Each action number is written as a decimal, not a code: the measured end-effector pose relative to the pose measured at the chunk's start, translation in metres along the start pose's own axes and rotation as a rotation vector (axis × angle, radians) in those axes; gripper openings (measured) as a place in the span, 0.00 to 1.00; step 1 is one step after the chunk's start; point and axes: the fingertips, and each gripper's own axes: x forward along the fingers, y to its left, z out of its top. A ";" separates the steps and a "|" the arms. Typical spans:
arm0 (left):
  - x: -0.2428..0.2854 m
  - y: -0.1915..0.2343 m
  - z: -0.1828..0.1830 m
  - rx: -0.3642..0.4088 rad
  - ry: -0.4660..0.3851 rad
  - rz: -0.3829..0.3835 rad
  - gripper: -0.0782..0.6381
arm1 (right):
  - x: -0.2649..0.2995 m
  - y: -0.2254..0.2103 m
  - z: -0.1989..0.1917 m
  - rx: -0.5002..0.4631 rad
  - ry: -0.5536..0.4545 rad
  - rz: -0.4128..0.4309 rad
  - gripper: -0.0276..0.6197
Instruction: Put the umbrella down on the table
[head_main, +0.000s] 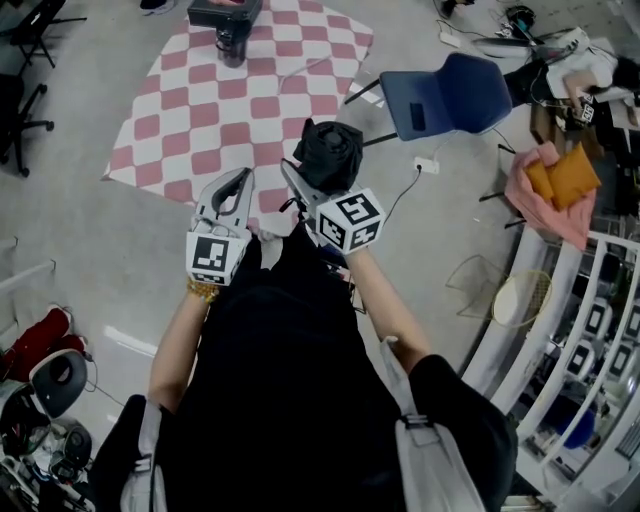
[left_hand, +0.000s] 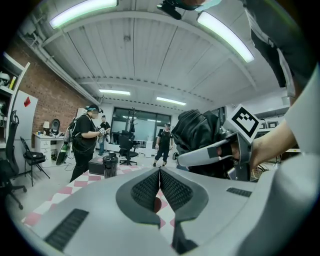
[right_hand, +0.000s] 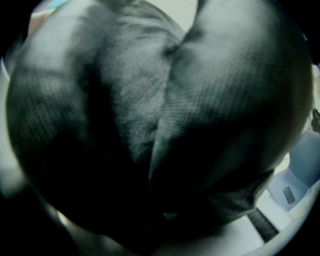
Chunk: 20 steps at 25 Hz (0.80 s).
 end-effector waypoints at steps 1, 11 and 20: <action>0.001 0.003 -0.002 -0.002 0.009 0.001 0.13 | 0.004 -0.007 0.000 0.013 0.012 -0.006 0.29; 0.034 0.021 -0.012 -0.005 0.045 0.039 0.13 | 0.045 -0.071 -0.005 0.175 0.136 0.031 0.28; 0.061 0.015 -0.007 -0.013 0.053 0.066 0.13 | 0.083 -0.136 -0.019 0.200 0.291 0.039 0.28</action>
